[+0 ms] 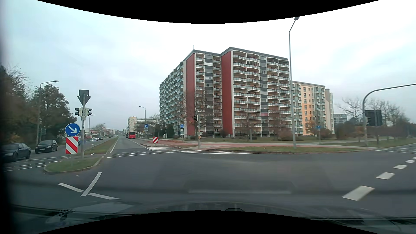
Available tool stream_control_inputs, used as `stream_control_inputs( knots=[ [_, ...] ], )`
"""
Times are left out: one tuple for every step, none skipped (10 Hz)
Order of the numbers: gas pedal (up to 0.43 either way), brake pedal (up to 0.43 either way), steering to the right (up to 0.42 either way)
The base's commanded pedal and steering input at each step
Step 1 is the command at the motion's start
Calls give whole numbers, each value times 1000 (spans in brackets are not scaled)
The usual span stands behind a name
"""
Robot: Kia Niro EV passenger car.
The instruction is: Follow the waypoints while adhering to traffic rules and regulations
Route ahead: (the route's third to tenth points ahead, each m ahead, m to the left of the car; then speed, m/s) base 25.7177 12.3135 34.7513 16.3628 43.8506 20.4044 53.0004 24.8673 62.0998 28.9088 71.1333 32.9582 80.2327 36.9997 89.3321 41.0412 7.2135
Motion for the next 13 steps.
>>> stream_control_inputs(
  knots=[
    [177,0,-268],
    [177,0,-265],
    [189,0,-258],
    [189,0,-247],
    [197,0,-236],
    [209,0,-217],
    [209,0,-197],
    [220,0,-180],
    [220,0,-165],
    [220,0,-148],
    [220,0,-134],
    [220,0,-116],
    [220,0,-103]
  ],
)
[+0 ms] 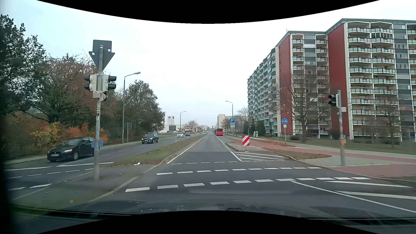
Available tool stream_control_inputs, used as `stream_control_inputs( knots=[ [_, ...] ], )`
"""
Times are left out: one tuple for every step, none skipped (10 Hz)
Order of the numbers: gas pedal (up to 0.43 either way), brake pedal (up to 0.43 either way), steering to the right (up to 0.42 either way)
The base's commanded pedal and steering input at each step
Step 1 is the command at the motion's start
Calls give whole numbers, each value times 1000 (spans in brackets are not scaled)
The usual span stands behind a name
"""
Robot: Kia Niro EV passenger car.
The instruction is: Follow the waypoints while adhering to traffic rules and regulations
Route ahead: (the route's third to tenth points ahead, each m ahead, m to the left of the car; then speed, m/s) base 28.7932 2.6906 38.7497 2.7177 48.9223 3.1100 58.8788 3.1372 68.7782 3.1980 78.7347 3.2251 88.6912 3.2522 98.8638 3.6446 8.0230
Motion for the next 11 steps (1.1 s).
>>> stream_control_inputs(
  knots=[
    [220,0,-82],
    [220,0,-56],
    [220,0,-35],
    [220,0,-18],
    [220,0,-10],
    [220,0,-6],
    [220,0,-4],
    [220,0,-4],
    [220,0,-4],
    [220,0,-4],
    [220,0,-2]
  ],
)
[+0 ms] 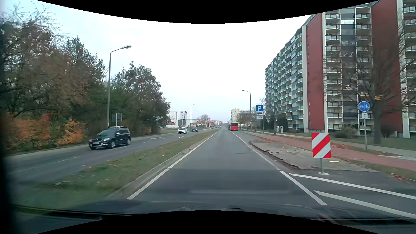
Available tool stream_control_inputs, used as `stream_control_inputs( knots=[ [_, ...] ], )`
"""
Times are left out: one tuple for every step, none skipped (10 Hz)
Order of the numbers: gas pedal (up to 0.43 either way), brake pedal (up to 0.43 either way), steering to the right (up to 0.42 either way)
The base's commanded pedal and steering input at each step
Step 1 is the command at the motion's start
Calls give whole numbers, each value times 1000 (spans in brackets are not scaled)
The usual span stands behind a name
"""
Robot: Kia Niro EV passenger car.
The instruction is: Follow the waypoints while adhering to traffic rules and regulations
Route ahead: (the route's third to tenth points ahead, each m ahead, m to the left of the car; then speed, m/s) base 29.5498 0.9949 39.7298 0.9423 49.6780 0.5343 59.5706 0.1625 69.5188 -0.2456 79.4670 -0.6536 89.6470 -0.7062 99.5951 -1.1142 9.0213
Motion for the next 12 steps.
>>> stream_control_inputs(
  knots=[
    [220,0,0],
    [209,0,0],
    [209,0,1],
    [209,0,5],
    [209,0,6],
    [209,0,6],
    [209,0,8],
    [209,0,8],
    [197,0,7],
    [197,0,8],
    [197,0,7],
    [197,0,5]
  ],
)
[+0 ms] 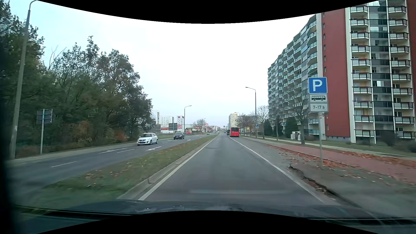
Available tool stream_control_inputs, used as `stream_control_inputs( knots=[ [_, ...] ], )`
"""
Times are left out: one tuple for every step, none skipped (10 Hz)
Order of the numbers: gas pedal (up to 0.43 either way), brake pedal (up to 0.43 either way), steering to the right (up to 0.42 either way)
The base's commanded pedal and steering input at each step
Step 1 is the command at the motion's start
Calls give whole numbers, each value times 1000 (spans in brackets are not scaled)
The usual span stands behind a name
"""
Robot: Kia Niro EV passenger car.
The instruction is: Follow the waypoints while adhering to traffic rules and regulations
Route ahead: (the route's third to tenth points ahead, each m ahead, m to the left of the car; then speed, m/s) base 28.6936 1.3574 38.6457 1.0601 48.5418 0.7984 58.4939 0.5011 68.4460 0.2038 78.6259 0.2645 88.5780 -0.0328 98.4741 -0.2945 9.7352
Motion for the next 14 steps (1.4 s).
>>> stream_control_inputs(
  knots=[
    [197,0,3],
    [197,0,2],
    [197,0,1],
    [197,0,0],
    [197,0,0],
    [197,0,-1],
    [197,0,-1],
    [189,0,-1],
    [189,0,-1],
    [189,0,-1],
    [189,0,0],
    [177,0,2],
    [169,0,6],
    [169,0,6]
  ],
)
